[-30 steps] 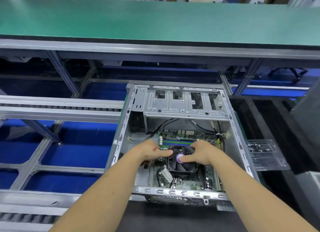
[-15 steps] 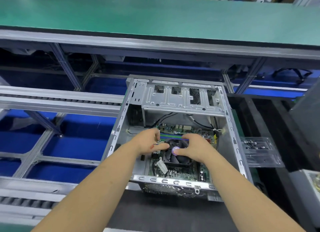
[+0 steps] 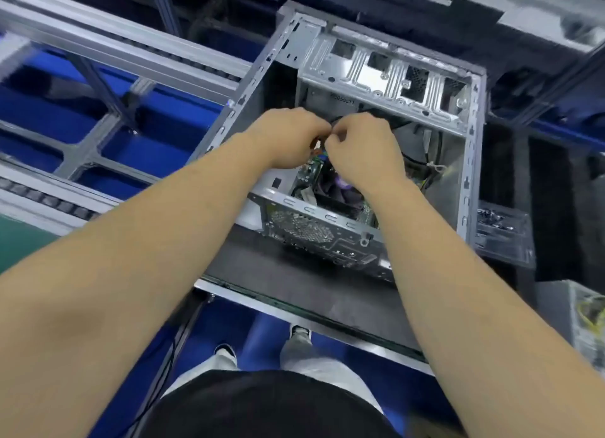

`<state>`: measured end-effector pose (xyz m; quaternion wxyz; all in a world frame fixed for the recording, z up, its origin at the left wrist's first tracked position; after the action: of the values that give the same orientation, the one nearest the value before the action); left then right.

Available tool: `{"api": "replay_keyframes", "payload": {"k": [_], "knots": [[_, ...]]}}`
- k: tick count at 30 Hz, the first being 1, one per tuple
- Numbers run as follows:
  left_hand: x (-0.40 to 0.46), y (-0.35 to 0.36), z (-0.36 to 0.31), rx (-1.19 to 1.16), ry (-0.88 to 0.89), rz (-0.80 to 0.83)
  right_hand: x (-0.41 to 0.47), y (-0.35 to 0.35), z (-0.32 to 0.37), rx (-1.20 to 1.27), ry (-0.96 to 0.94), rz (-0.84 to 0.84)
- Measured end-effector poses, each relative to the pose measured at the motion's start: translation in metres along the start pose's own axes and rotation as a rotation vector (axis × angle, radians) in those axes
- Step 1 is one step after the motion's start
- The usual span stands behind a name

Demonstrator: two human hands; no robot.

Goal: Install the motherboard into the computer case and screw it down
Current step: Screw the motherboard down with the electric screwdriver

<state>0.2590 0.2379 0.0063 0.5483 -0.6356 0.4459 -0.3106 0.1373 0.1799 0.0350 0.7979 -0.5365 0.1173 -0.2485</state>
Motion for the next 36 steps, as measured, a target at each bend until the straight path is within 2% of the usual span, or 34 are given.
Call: {"api": "replay_keyframes", "payload": {"k": [5,8,12,16,20,23,28,32,36], "knots": [[-0.049,-0.028,0.02,0.115,-0.082,-0.312,-0.009,0.006,0.075,-0.043,-0.038,-0.144],[-0.09,-0.046,0.057,0.169,-0.195,-0.541,-0.017,0.024,0.125,-0.006,-0.132,-0.248],[-0.148,-0.047,0.121,0.118,-0.435,-0.598,-0.03,0.059,0.193,0.018,-0.328,-0.352],[-0.208,-0.016,0.185,0.014,-0.662,-0.607,-0.039,0.123,0.238,0.189,-0.469,-0.135],[-0.282,0.038,0.239,-0.221,-0.851,-0.576,-0.058,0.198,0.263,0.152,-0.491,0.157],[-0.336,0.08,0.263,-0.289,-0.991,-0.514,-0.08,0.249,0.274,0.111,-0.479,0.335],[-0.421,0.14,0.281,-0.183,-1.236,-0.431,-0.116,0.305,0.298,0.062,-0.563,0.598],[-0.472,0.176,0.283,0.019,-1.499,-0.342,-0.138,0.331,0.333,0.056,-0.624,0.695],[-0.507,0.204,0.289,-0.067,-1.778,-0.281,-0.154,0.348,0.363,0.047,-0.715,0.75]]}}
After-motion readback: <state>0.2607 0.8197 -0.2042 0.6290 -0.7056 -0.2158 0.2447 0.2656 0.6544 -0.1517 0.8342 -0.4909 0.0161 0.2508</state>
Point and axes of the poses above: each hand's wrist, its own x-axis towards the middle knuckle, its own y-axis out of the palm, z = x × y, the point moved 3 cm from there along x, towards the middle knuckle, and after that the axes turned 12 degrees about -y, right-handed, at the moved point
